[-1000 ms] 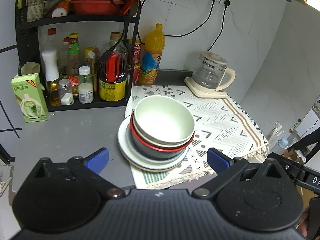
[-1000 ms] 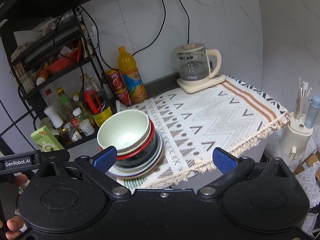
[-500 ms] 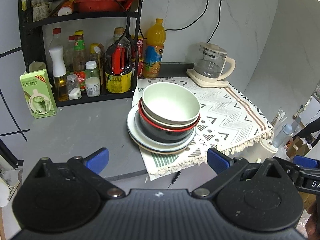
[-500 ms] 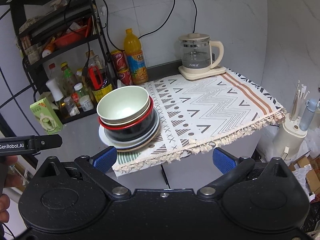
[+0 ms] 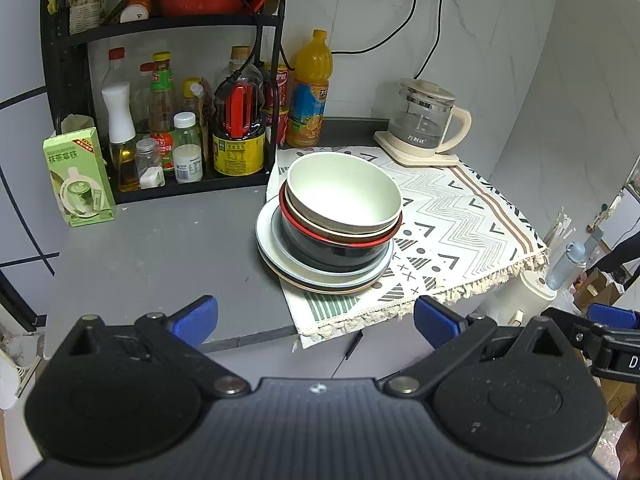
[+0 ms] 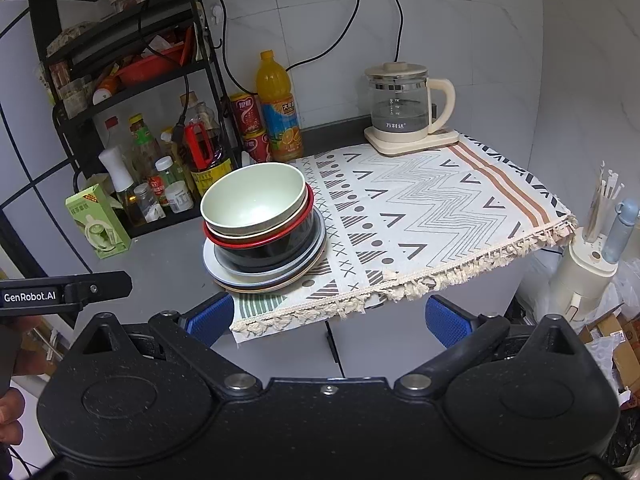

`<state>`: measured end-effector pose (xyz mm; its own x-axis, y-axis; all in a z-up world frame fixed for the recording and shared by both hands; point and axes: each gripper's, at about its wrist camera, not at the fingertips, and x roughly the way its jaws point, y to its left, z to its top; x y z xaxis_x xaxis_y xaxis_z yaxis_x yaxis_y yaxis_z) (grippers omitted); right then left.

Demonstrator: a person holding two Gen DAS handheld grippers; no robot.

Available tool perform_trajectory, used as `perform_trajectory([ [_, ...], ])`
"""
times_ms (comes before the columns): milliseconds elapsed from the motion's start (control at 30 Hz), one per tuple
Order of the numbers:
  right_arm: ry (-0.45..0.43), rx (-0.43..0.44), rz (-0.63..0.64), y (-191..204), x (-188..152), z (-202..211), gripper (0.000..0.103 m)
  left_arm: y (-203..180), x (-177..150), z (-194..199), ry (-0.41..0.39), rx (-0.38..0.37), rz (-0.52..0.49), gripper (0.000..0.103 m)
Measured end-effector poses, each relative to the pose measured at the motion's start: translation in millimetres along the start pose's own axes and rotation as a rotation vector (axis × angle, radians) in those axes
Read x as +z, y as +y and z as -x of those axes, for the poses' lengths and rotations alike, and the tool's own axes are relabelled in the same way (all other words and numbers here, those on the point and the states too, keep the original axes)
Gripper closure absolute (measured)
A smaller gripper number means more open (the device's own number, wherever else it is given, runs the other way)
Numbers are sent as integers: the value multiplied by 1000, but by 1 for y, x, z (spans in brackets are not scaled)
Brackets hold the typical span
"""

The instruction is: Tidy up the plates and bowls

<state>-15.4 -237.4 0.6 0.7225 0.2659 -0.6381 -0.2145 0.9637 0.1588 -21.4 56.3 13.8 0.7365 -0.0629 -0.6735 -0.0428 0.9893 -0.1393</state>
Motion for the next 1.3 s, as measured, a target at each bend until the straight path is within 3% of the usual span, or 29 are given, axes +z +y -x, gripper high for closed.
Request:
perform_trajectory([
  [1300, -3, -41, 1, -7, 2, 9, 0, -12, 1, 4, -3, -30, -18, 0],
])
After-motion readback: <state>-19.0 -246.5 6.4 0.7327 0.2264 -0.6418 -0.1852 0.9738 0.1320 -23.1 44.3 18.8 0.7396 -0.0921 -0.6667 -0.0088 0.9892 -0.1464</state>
